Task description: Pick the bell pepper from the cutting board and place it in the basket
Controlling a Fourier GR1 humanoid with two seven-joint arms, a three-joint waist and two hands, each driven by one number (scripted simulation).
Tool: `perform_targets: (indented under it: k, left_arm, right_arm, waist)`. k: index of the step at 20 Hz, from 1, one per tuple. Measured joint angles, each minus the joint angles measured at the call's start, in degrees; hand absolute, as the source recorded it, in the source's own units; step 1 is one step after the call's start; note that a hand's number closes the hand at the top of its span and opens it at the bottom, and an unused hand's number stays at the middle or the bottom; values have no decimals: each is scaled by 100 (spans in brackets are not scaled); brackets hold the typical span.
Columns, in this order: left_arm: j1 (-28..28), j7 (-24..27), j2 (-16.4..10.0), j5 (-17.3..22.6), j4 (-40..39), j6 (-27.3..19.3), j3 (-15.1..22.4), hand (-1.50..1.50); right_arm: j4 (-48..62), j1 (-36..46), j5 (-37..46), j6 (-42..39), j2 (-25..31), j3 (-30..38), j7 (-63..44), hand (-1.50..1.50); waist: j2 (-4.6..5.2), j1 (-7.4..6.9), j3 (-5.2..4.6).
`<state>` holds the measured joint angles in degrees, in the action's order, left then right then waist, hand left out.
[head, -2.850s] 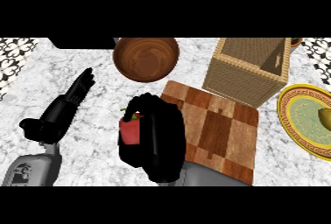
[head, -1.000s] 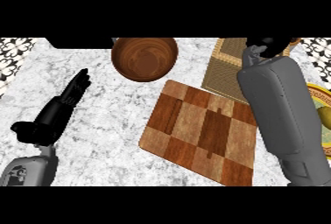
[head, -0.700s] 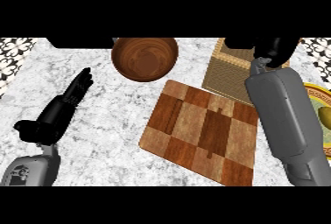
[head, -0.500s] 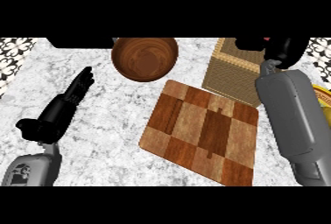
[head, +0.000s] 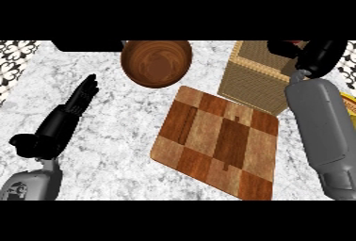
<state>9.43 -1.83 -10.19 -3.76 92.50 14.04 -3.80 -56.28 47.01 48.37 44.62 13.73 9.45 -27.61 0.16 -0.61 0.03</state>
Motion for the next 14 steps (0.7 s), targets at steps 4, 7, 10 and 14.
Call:
perform_targets:
  k: [4,7,10,14]
  left_arm:
    - [38,5,113,-108,-57,-106,66,0]
    - [46,-2,95,-95,-60,-67,43,0]
    - [-35,23,43,-47,-18,6,-6,0]
    - [-24,18,82,-107,-17,-45,16,0]
  right_arm:
    - [391,165,-281,50,121,100,510,-150]
    - [593,305,-508,112,160,183,863,-150]
    - [462,442,-779,41,181,261,1029,-150]
    - [124,404,-1300,-54,279,528,1172,-150]
  waist:
    - [0,-1,-1]
    - [1,-4,-1]
    - [-6,3,-1]
    - [-15,34,-2]
